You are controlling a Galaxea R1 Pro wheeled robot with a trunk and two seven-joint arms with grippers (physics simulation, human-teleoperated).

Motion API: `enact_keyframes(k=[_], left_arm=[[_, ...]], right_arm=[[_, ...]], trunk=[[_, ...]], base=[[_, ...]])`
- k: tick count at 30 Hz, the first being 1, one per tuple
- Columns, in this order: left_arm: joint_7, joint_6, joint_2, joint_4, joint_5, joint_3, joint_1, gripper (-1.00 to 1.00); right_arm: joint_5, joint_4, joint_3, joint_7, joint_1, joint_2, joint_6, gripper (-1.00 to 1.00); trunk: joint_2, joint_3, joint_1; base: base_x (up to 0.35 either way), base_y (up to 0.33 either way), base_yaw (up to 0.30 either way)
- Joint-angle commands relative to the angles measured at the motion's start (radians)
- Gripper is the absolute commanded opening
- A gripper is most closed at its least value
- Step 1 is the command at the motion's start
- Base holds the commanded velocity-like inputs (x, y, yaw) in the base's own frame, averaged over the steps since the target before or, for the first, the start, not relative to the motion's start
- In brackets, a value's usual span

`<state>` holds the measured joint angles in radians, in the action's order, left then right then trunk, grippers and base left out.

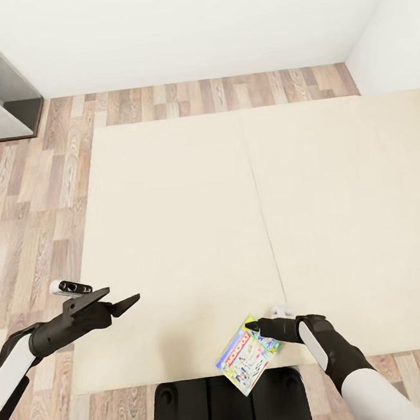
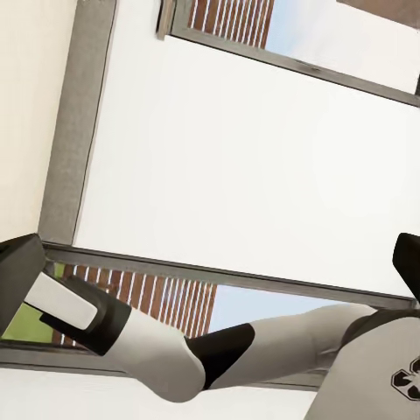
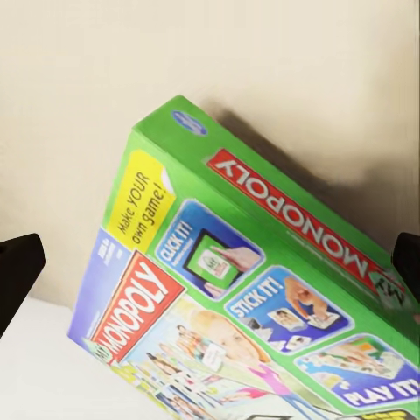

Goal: Put all the toys in the child's room - the three board games (two on the bed and one on the table), the two jigsaw puzzles on the table, and the tennis ball on the table - inside the toy box on the table in the child's room.

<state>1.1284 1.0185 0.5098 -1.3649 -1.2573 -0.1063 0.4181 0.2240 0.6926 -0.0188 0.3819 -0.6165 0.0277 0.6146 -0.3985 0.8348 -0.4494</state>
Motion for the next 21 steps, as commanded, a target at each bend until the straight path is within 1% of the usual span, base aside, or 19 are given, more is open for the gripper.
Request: enact_keyframes(k=[1,5,10,16,21], left_arm=[[0.001,0.005,0.001,0.0,-0.004,-0.002,0.001,1.0],[0.001,0.005,0.001,0.001,-0.004,-0.001,0.001,1.0],[0.001,0.005,0.001,0.002,-0.004,-0.001,0.001,1.0],[0.001,0.005,0.001,0.003,-0.004,-0.001,0.001,1.0],[0.002,0.005,0.001,0.004,-0.004,-0.001,0.001,1.0]], right_arm=[[0.003,0.001,-0.002,0.0,0.0,-0.001,0.007,1.0],[0.004,0.001,-0.002,0.0,0.0,-0.004,0.007,1.0],[0.004,-0.001,-0.002,-0.014,0.0,0.003,0.007,1.0],[0.004,-0.001,-0.002,-0.02,0.0,0.004,0.007,1.0],[0.004,-0.001,-0.002,-0.021,0.0,0.004,0.007,1.0]], trunk=[[-0.002,0.001,-0.001],[-0.002,0.001,-0.001],[-0.002,0.001,-0.001],[-0.002,0.001,-0.001],[-0.002,0.001,-0.001]], base=[[0.0,0.091,0.0],[0.0,0.16,0.0],[0.0,0.043,0.0],[0.0,0.124,0.0],[0.0,0.031,0.0]])
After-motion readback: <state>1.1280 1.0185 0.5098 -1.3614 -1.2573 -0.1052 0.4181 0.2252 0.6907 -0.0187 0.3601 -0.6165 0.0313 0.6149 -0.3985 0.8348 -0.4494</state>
